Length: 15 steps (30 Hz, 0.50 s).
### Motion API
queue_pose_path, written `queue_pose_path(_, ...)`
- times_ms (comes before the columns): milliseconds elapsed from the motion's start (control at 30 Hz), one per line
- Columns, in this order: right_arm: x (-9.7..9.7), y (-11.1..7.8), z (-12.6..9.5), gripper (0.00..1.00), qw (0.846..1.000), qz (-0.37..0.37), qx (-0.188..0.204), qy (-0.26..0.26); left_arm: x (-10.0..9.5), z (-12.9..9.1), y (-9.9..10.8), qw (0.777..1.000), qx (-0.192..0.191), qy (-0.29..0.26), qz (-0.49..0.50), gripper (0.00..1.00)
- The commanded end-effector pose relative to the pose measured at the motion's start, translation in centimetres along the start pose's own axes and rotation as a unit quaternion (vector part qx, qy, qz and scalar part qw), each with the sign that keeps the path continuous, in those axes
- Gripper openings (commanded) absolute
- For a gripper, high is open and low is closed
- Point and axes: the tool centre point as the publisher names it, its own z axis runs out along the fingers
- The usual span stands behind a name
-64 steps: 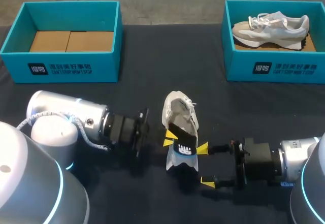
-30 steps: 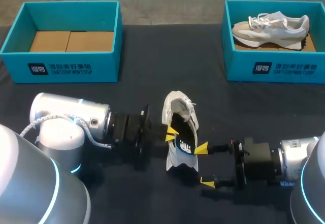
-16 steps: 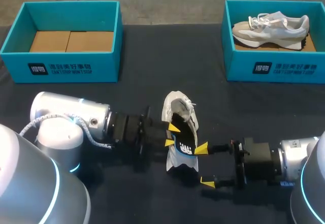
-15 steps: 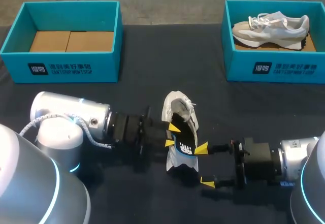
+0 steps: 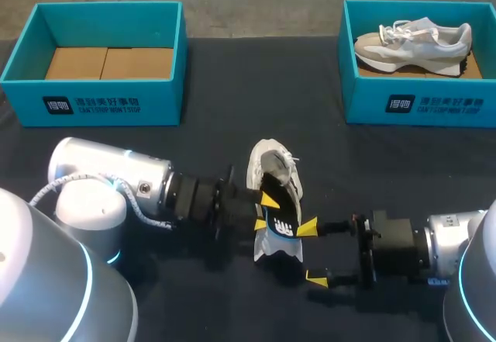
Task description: Take the shoe out of the shoebox, open the shoe tongue, remove and reinsert the insole, then place the shoe into the shoebox
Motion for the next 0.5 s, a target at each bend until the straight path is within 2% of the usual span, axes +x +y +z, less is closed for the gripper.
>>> queue_pose_path(33, 0.09, -0.11, 0.05, 1.00, 1.000, 0.000, 0.000, -0.003, 0.03, -0.18, -0.77, 1.000, -0.014, 0.000, 0.000, 0.27)
queue_pose_path(200, 0.09, -0.11, 0.05, 1.00, 1.000, 0.000, 0.000, -0.003, 0.02, 0.05, -1.00, 0.999, -0.037, 0.003, 0.001, 0.21)
queue_pose_path(400, 0.09, -0.11, 0.05, 1.00, 1.000, 0.000, 0.000, -0.003, -0.06, 0.41, -1.04, 0.999, -0.046, 0.009, -0.001, 0.13)
queue_pose_path(500, 0.09, -0.11, 0.05, 1.00, 1.000, 0.000, 0.000, -0.003, -0.01, 0.45, -1.06, 0.999, -0.048, 0.011, -0.002, 0.00)
